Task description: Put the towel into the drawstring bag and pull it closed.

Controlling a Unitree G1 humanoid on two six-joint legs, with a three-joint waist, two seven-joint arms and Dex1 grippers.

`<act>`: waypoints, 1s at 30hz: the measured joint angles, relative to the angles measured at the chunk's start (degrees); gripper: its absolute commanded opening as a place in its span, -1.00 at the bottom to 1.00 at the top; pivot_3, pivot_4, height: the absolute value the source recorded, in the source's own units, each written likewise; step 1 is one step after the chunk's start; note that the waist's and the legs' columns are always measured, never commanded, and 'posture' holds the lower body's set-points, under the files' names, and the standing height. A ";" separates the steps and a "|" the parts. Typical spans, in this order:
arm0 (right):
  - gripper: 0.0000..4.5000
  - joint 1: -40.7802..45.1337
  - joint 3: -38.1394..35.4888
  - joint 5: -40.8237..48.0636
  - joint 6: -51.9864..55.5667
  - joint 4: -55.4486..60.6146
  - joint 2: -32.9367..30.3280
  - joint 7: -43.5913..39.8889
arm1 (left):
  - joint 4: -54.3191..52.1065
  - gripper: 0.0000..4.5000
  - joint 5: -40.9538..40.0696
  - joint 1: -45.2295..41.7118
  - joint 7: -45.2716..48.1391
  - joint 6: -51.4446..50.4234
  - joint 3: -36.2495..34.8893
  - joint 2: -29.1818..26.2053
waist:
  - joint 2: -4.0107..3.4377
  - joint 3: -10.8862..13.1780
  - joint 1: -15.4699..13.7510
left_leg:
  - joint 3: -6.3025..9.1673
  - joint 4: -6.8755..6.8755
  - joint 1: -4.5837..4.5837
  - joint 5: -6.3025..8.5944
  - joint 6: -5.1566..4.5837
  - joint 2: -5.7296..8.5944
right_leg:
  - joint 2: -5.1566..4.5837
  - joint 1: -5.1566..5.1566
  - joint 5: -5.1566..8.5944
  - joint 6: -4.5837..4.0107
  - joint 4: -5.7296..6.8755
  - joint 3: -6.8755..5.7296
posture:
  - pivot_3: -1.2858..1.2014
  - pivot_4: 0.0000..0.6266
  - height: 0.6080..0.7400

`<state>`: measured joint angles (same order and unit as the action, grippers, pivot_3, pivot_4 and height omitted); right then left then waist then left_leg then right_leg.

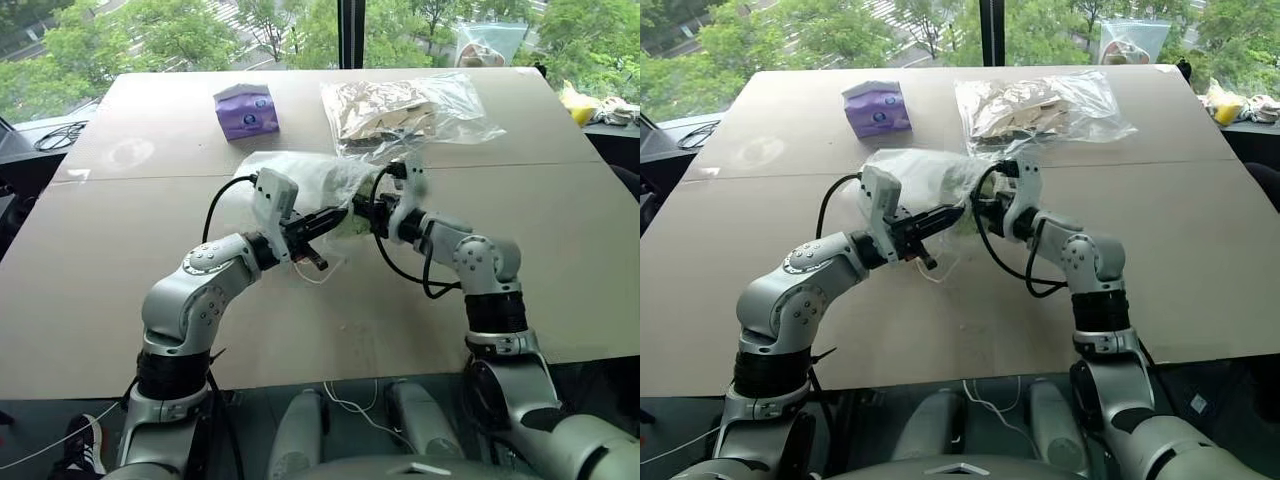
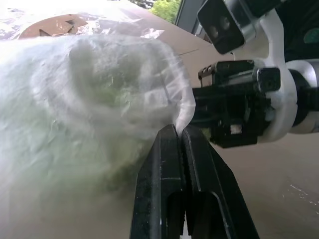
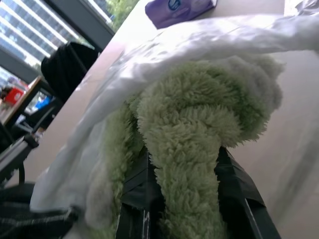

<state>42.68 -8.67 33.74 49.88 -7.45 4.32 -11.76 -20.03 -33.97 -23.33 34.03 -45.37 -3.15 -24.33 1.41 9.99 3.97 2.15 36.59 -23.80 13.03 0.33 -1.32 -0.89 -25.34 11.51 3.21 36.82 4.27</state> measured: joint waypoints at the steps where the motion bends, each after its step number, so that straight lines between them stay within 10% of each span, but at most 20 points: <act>1: -0.97 0.65 0.65 -0.36 -0.35 0.22 -1.23 -0.50 | -0.01 -1.00 0.00 0.03 0.04 0.11 0.12 -0.01 | 0.00 0.00 -0.13 | 0.01 0.02 0.00 -0.01 0.01 0.00 | 0.00 0.01 0.00 0.00 0.00 -0.01 | 0.03 -0.52 1.00; 19: -0.97 1.95 5.67 0.57 6.77 -0.96 -1.85 -4.06 | 0.12 -1.00 0.46 0.24 0.73 3.65 1.62 0.86 | 0.00 0.00 -0.11 | 0.01 0.18 -0.02 -0.01 0.01 0.02 | -0.02 0.10 -0.01 0.00 -0.01 -0.03 | 0.03 -0.52 1.00; 23: -0.05 3.40 3.10 -0.84 1.92 -5.03 -0.04 -1.39 | 0.34 -1.00 1.13 0.19 1.12 4.71 1.95 0.82 | -0.01 0.00 -0.20 | 0.05 0.18 0.00 -0.01 0.01 0.01 | 0.00 0.09 -0.01 0.00 0.03 -0.05 | 0.03 -0.52 1.00; 30: 0.98 3.65 -0.89 -0.57 -0.86 -4.91 0.65 0.85 | 3.06 -1.00 4.47 -0.87 1.99 10.25 1.96 0.14 | -0.01 0.00 -0.21 | 0.04 0.26 -0.01 -0.01 0.01 0.01 | -0.01 0.11 -0.01 0.01 0.03 -0.06 | 0.03 -0.52 1.00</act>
<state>46.33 -9.56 33.17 49.01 -12.35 4.97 -10.91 -16.97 -29.50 -24.20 36.02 -35.12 -1.19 -24.19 1.40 9.99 3.76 2.19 36.85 -23.81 13.02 0.34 -1.31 -0.90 -25.23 11.50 3.22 36.86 4.21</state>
